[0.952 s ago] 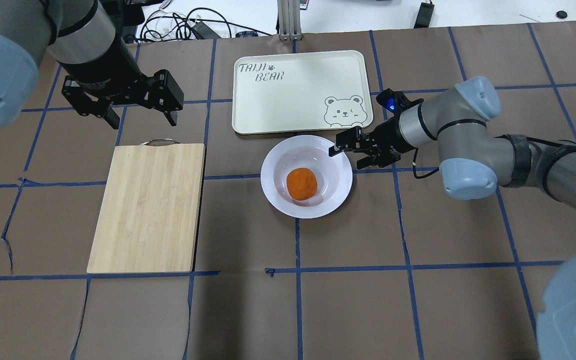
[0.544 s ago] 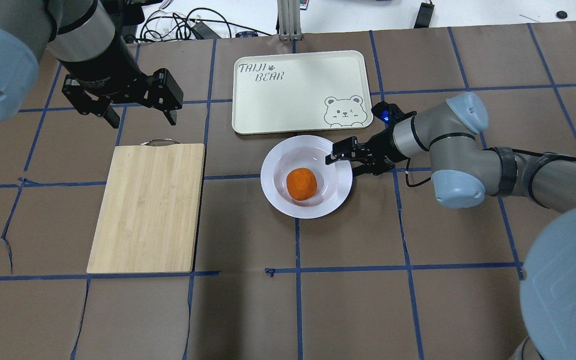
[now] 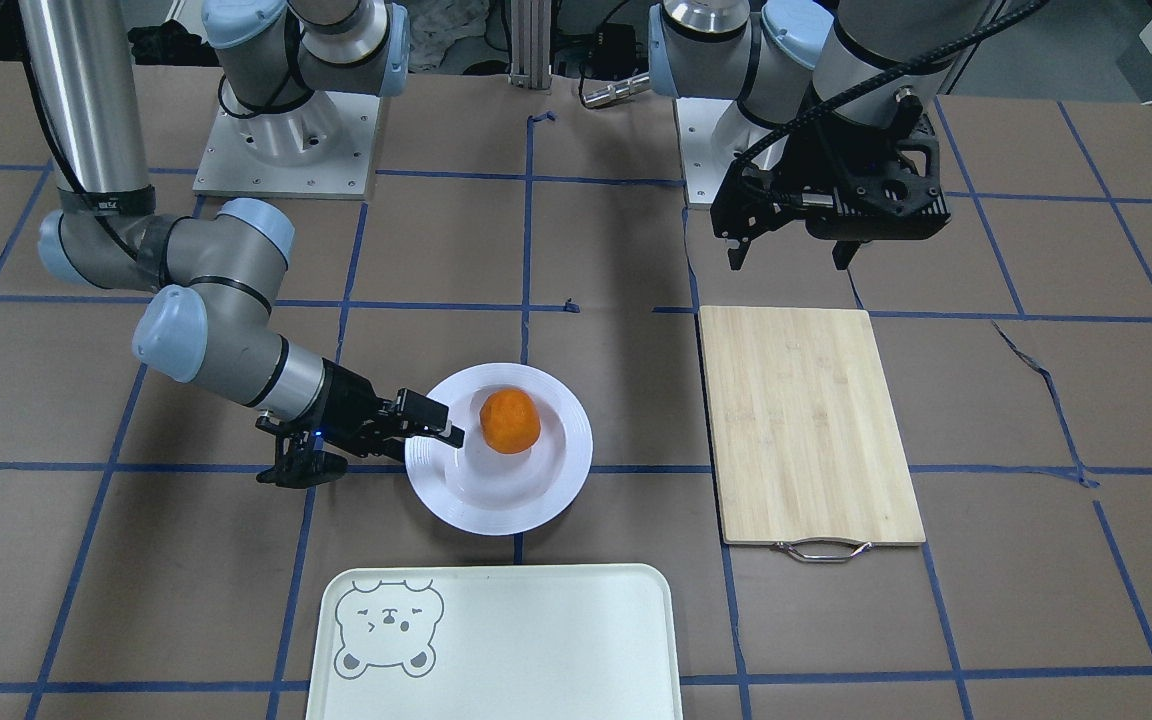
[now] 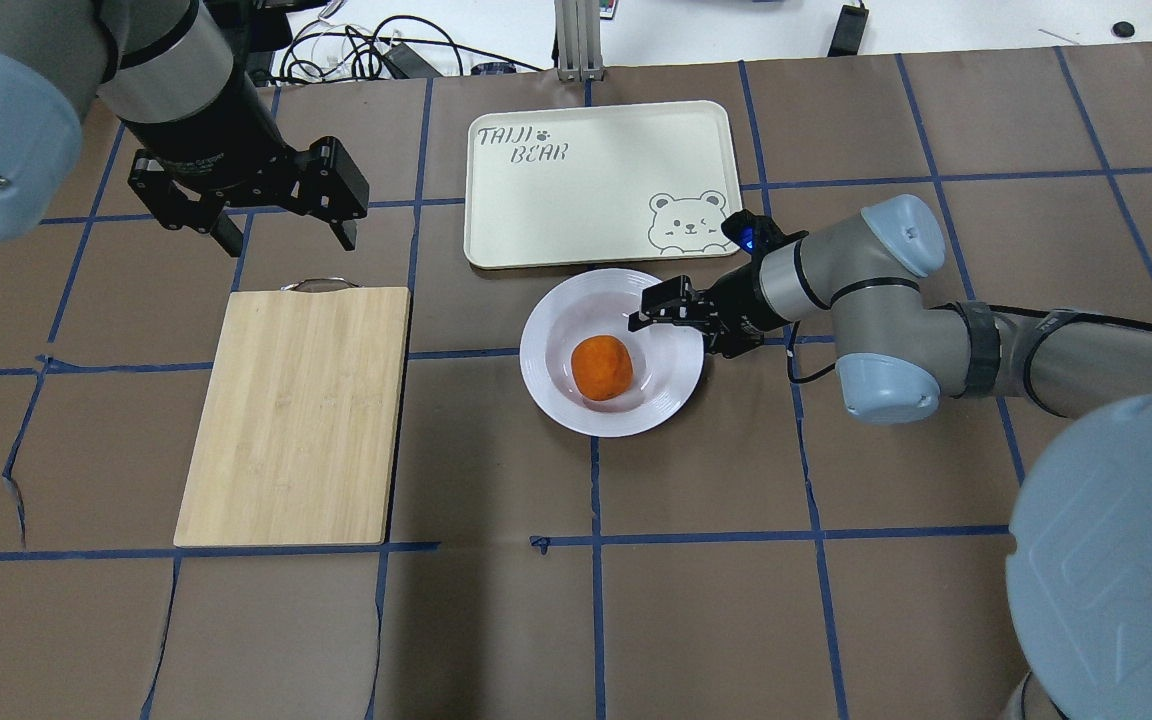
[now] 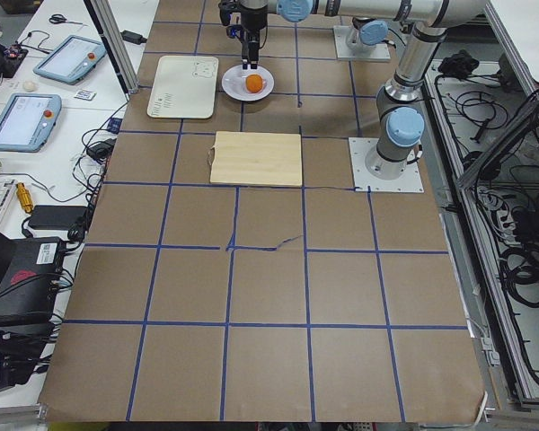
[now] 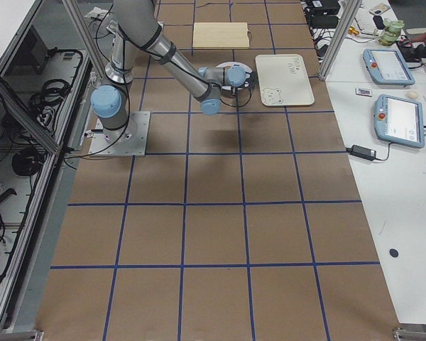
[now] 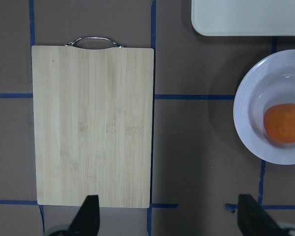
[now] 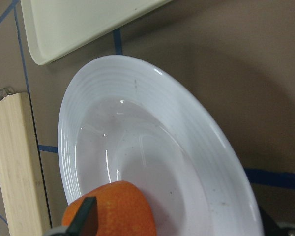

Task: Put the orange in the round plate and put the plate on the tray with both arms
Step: 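Move the left arm back to rest while the right gripper grasps the plate rim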

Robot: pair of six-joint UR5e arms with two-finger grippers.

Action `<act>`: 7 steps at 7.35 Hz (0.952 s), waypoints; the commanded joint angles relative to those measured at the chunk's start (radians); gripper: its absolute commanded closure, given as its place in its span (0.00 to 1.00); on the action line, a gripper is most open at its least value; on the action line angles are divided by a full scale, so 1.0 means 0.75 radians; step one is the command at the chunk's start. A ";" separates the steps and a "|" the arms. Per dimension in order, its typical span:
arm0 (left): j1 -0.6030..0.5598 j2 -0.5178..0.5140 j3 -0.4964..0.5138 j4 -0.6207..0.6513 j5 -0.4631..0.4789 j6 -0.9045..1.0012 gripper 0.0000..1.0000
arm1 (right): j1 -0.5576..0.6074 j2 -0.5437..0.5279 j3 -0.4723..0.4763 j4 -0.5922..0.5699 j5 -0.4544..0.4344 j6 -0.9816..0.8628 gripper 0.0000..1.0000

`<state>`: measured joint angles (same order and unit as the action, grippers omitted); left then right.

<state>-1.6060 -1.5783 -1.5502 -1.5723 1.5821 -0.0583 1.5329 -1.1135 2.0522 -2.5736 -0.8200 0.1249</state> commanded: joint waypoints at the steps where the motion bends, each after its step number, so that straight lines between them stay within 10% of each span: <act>1: 0.000 0.002 -0.003 0.000 0.001 0.000 0.00 | 0.014 0.006 0.006 -0.019 -0.025 0.030 0.00; 2: -0.002 0.004 -0.003 0.000 0.001 0.000 0.00 | 0.014 0.006 0.004 -0.015 -0.027 0.036 0.01; 5: 0.000 0.006 -0.005 0.000 0.001 0.000 0.00 | 0.014 -0.006 0.002 -0.015 -0.105 0.062 0.64; 7: -0.002 0.012 -0.007 0.000 -0.001 0.000 0.00 | 0.012 -0.012 -0.002 -0.007 -0.146 0.077 0.76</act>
<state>-1.6069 -1.5726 -1.5536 -1.5723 1.5834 -0.0583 1.5424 -1.1192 2.0519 -2.5818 -0.9143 0.1755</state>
